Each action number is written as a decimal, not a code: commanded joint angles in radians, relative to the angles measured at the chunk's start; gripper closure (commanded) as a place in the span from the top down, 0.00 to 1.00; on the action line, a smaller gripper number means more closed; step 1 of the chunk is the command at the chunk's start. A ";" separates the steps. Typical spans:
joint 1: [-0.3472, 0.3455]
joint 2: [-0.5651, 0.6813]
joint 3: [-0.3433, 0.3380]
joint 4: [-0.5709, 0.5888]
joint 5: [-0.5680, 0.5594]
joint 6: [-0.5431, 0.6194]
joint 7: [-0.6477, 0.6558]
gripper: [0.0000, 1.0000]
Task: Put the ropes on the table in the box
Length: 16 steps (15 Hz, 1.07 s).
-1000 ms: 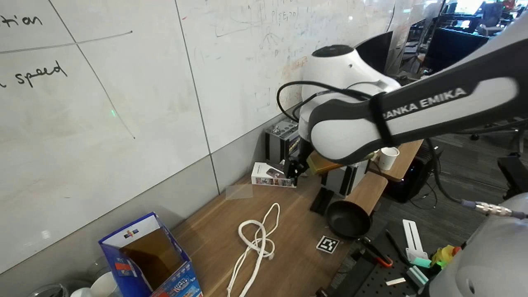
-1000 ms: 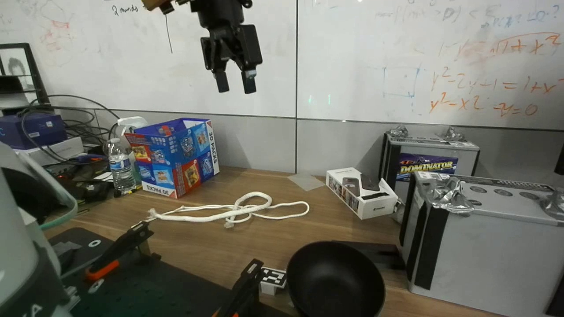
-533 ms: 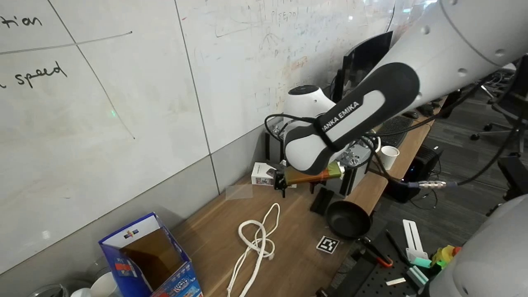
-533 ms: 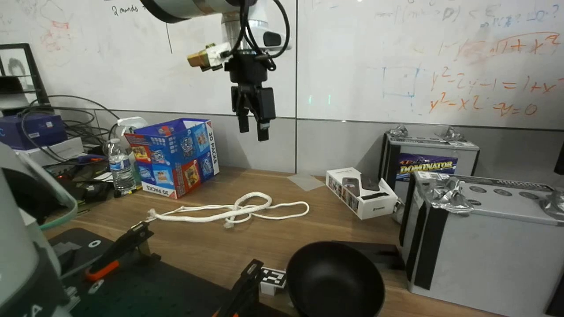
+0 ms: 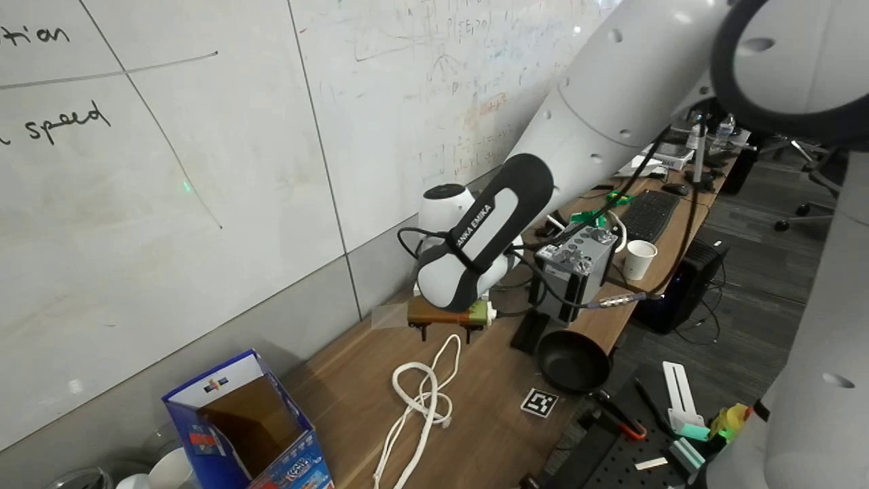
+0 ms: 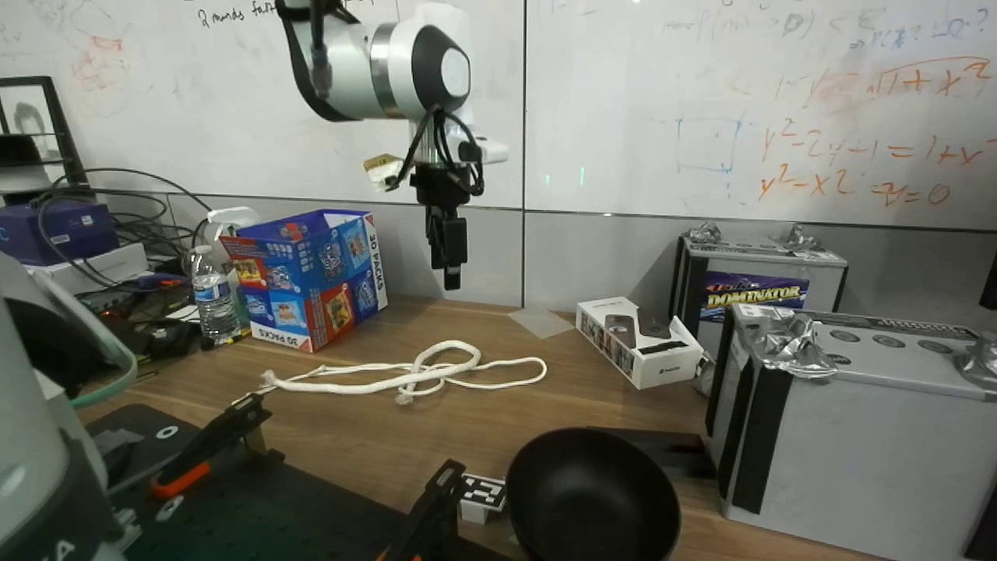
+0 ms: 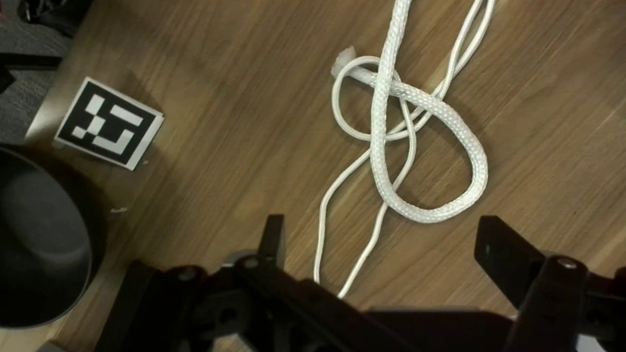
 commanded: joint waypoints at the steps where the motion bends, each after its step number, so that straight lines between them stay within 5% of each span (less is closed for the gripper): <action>1: 0.102 0.149 -0.064 0.118 0.030 0.030 0.112 1.00; 9: 0.250 0.338 -0.133 0.175 0.111 0.202 0.257 1.00; 16: 0.272 0.439 -0.126 0.202 0.177 0.249 0.258 1.00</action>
